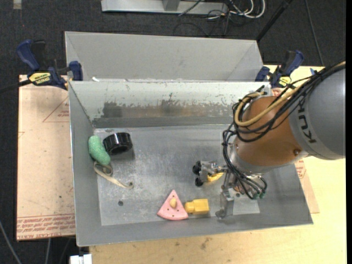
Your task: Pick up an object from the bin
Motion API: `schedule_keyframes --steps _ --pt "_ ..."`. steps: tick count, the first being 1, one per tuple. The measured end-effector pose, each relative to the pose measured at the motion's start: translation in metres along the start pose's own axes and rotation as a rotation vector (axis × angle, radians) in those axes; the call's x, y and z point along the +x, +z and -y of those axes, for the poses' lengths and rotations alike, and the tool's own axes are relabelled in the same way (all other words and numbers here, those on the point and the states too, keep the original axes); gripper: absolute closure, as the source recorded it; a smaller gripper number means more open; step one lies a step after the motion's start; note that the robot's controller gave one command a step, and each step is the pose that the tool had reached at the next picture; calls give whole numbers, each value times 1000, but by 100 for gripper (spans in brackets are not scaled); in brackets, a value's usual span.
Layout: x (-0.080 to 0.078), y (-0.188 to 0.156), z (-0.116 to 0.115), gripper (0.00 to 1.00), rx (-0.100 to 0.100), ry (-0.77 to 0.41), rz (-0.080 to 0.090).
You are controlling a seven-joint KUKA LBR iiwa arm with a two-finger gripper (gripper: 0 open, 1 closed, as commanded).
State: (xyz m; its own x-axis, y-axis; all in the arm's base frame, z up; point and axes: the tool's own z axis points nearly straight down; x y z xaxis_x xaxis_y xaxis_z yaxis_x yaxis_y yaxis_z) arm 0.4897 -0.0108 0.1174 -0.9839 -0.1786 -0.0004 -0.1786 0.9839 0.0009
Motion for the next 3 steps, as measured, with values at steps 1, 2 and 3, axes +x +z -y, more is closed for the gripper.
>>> schedule_keyframes --steps 1,2,3 --pt "0 0 0 0 0 0 0" --pt "-11 25 -16 0 3 -119 4" --pt "-13 48 -26 100 -1 -166 0"
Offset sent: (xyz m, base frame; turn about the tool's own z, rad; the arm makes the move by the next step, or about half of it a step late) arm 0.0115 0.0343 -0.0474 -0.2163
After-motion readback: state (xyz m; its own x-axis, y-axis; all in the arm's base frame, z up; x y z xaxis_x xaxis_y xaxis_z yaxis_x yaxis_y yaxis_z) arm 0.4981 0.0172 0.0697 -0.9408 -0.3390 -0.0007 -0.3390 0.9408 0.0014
